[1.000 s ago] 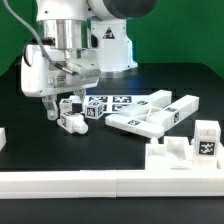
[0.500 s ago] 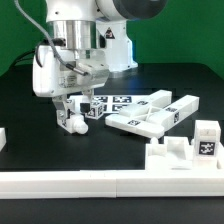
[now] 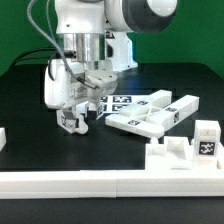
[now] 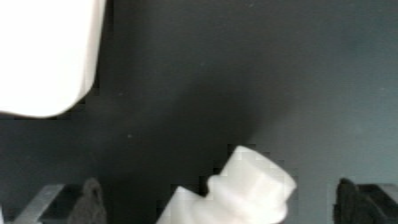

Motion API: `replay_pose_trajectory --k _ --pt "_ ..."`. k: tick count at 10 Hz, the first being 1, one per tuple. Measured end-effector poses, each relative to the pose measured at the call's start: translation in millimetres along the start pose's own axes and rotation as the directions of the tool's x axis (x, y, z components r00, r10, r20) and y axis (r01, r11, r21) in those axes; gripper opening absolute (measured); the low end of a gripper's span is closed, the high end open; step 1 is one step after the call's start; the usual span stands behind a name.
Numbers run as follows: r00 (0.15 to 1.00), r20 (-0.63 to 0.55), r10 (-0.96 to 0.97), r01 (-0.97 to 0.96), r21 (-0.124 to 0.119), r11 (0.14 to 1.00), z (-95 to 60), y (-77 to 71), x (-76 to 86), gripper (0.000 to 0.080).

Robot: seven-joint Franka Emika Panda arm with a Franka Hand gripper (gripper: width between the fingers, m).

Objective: Assemble chair

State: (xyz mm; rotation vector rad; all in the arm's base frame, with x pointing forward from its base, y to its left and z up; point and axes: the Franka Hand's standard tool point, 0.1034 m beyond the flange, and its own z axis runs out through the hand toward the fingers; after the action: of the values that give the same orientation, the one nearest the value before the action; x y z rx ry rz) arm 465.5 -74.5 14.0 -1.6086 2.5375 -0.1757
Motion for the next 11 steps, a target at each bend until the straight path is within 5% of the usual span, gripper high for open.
replay_pose_trajectory --k 4,11 --pt "1.0 -0.015 0.01 -0.01 0.007 1.0 -2.0 -5.9 17.7 0.0649" --pt "1.0 -0.016 0.018 -0.017 0.01 1.0 -2.4 -6.4 18.5 0.0649"
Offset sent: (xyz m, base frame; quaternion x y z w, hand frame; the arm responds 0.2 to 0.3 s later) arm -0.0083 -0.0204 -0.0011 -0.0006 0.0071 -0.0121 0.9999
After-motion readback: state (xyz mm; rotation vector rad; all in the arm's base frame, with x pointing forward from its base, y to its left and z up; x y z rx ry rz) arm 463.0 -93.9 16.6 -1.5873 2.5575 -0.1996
